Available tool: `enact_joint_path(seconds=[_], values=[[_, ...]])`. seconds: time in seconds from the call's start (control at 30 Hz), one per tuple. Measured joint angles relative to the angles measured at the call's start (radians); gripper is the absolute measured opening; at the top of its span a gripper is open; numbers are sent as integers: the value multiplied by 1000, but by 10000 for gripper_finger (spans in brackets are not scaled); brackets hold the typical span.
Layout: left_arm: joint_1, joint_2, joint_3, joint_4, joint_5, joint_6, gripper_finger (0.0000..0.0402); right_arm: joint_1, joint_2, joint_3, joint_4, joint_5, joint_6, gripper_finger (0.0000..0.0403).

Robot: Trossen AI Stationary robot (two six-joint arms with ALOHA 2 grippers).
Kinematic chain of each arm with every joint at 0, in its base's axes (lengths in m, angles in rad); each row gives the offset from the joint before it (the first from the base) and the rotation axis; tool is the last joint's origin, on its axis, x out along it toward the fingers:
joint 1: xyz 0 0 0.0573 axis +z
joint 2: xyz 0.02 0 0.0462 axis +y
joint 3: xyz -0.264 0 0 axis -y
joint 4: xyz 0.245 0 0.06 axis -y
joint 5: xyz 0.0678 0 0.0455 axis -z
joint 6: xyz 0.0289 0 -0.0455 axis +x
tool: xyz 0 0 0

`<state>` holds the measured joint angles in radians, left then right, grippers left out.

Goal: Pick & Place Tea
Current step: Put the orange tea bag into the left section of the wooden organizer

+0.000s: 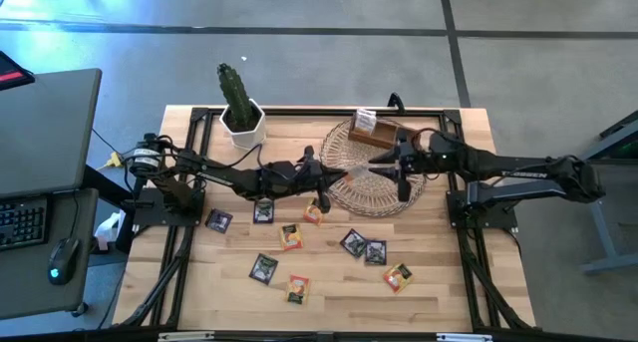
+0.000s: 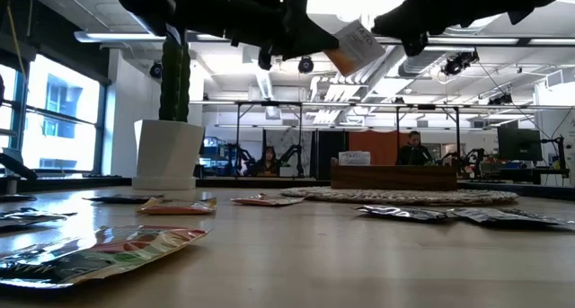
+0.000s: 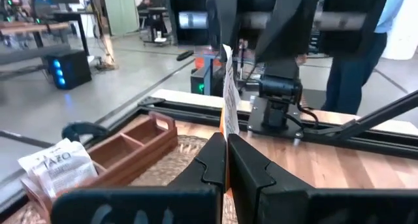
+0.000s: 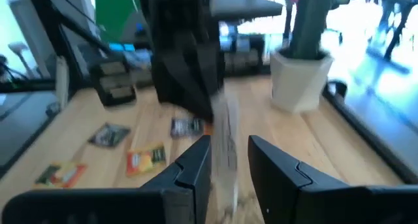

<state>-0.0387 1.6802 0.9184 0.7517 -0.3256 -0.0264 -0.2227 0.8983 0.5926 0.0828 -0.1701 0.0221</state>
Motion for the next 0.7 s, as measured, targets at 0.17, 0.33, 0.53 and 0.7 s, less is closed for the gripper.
enact_joint_path(seconds=[0.17, 0.33, 0.53, 0.7], values=[[0, 0, 0, 19, -1, 7, 4, 0, 24, 0, -33, 21, 3, 98], [0, 0, 0, 26, -2, 20, 4, 0, 32, 0, -30, 21, 0, 98], [0, 0, 0, 51, -3, 23, 5, 0, 32, 0, -33, 21, -1, 58], [0, 0, 0, 53, -33, 24, 5, 0, 32, 0, -35, 4, -3, 6]])
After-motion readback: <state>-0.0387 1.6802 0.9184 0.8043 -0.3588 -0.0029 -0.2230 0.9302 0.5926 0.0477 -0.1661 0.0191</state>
